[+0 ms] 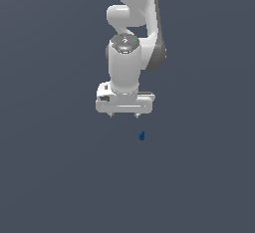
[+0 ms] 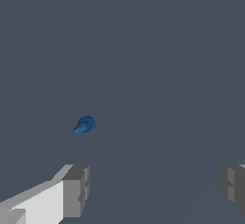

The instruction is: Pick up the object and move it to a goal position.

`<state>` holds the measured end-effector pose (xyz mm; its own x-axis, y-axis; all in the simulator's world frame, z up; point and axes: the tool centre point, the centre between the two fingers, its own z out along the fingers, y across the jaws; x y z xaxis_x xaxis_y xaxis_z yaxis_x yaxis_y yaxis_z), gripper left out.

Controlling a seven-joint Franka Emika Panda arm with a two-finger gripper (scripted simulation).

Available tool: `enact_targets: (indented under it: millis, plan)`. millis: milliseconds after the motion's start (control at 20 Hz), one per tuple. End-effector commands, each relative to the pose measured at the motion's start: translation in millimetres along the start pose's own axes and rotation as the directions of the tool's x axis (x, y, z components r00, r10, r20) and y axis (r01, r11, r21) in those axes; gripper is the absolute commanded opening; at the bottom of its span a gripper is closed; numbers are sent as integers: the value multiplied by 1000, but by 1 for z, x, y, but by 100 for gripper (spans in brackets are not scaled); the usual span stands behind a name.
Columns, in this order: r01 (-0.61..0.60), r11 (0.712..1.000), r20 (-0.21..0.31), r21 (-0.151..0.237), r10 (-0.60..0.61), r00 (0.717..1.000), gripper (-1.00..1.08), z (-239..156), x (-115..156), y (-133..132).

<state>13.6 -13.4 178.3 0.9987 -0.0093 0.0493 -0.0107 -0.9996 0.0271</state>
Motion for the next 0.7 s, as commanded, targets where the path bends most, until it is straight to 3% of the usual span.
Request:
enact_targets:
  millis: [0,650]
  plan:
    - [3,1000,-1,0,-3,1000,100,-1,0,0]
    - [-85,996,7,5,85,996,100,12,3,-13]
